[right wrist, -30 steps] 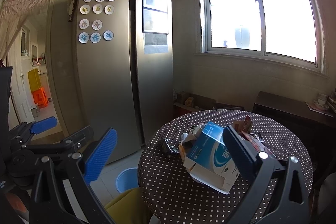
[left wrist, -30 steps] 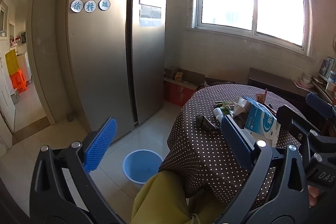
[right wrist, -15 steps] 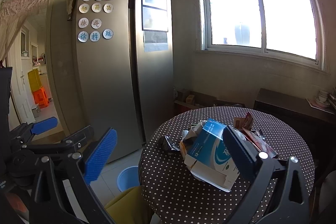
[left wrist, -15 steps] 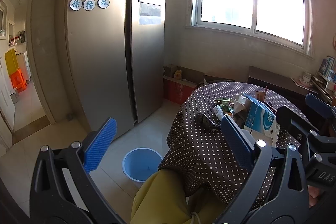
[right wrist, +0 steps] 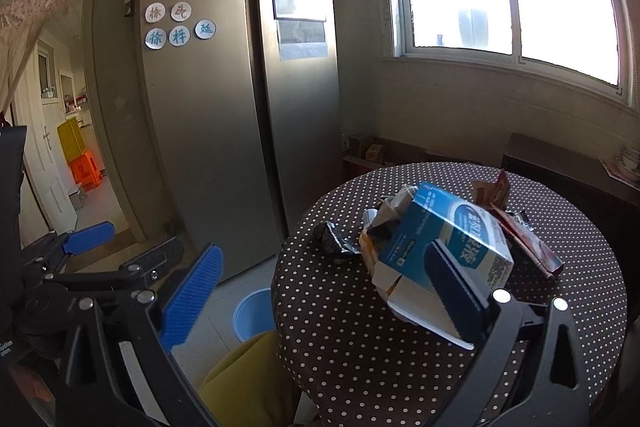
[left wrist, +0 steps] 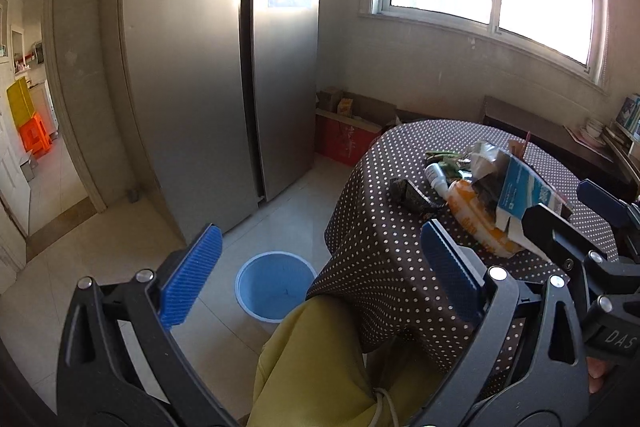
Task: Collect trash
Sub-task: 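Reach the right gripper to the orange plastic bag and grasp it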
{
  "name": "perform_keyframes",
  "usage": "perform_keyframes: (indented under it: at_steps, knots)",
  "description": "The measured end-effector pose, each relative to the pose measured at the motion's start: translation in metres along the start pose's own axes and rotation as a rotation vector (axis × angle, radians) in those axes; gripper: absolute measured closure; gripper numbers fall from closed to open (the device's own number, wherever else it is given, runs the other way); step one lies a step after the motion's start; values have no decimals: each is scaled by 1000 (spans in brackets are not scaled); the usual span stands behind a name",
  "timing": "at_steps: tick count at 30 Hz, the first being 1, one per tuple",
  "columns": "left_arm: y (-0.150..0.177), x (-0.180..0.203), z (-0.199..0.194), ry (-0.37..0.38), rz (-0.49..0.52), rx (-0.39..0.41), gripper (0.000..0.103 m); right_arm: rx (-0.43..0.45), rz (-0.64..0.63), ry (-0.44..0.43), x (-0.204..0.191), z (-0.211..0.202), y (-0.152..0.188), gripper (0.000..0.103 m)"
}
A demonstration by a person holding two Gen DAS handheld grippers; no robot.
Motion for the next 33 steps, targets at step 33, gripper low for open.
perform_keyframes:
  at_steps: [33]
  knots:
    - [43,-1,92,-2,36,-259,6,-228,82,-28,43,105,18,5]
Point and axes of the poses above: each gripper's, at about its wrist camera, not at the fingertips, and z roughly the way its jaws point, x to its right, y to its underside, the point moved 9 cm from there along z, roughly the way its jaws point, and after that the axes turned 9 degrees about -y, right-handed, at the moved point
